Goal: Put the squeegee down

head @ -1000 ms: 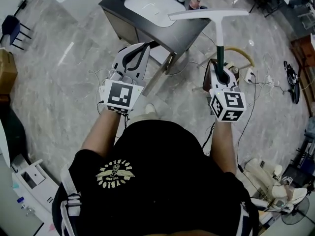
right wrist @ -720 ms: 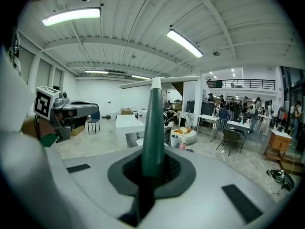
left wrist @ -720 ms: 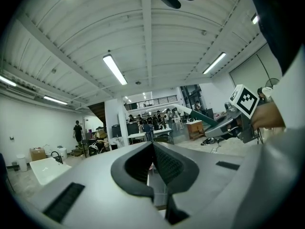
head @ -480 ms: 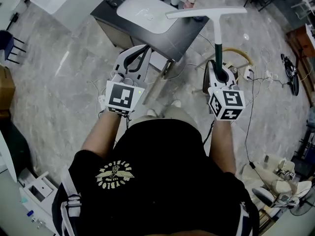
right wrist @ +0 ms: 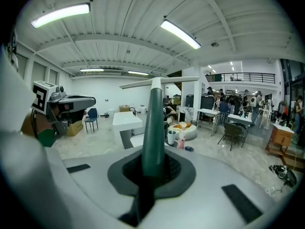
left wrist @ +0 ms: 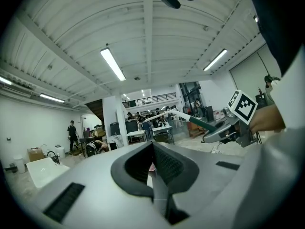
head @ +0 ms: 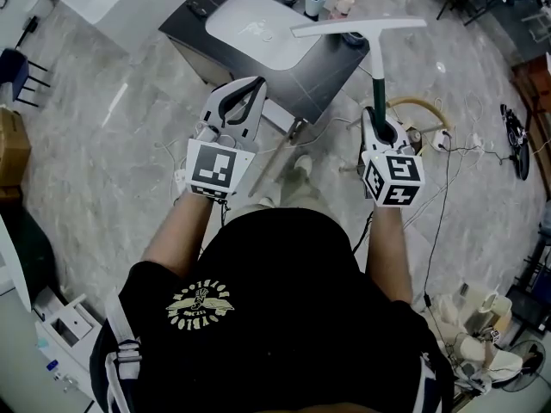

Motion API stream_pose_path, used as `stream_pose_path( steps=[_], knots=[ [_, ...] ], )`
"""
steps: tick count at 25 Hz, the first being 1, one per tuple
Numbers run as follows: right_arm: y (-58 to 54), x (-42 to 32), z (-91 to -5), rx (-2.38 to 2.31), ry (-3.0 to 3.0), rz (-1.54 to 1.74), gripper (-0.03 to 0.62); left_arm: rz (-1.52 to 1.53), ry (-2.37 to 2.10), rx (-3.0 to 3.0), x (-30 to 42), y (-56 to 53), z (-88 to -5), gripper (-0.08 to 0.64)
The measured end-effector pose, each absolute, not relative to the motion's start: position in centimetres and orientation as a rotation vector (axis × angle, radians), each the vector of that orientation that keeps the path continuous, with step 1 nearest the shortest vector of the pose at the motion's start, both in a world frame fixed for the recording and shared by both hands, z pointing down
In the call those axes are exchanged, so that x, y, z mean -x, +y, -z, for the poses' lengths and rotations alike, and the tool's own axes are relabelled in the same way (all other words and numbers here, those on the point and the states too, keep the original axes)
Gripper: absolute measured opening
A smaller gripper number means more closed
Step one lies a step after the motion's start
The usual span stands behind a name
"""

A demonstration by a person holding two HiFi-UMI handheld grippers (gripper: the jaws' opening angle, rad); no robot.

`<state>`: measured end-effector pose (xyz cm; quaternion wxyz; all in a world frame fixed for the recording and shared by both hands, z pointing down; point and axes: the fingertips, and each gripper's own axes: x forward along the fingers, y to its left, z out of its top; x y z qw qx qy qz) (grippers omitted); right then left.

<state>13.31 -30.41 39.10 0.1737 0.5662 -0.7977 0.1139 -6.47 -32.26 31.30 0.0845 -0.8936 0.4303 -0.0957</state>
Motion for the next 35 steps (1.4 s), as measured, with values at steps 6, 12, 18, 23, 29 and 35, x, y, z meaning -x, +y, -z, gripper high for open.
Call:
stream_pose_path(
  steps=[6, 12, 18, 23, 29, 35],
  knots=[
    [-37.2, -14.6, -43.1, -1.553, -2.218, -0.39, 0.029, 0.319, 1.291, 2.695, 4.4, -38.7, -33.5, 0.023],
    [-41.3, -15.6, -48.2, -1.517, -2.162, -0.471, 0.029, 0.355, 1.286, 2.728, 2.3, -42.5, -36.6, 0.023],
    [-44.2, -16.4, -54.4, -1.472, -2.104, -0.578, 0.029, 0.416, 1.307, 2.754, 0.7, -45.8, -41.1, 0.023],
    [-45.9, -16.5, -59.4, -1.435, -2.06, -0.662, 0.029, 0.45, 1.329, 2.772, 0.0, -47.8, -44.3, 0.023],
    [-47.3, -16.2, -64.0, -1.416, -2.025, -0.752, 0.031, 0.471, 1.336, 2.79, -0.5, -49.2, -47.4, 0.023],
    [-48.5, -16.0, -69.1, -1.393, -1.949, -0.857, 0.031, 0.491, 1.337, 2.807, -1.0, -50.1, -49.0, 0.023]
  ],
)
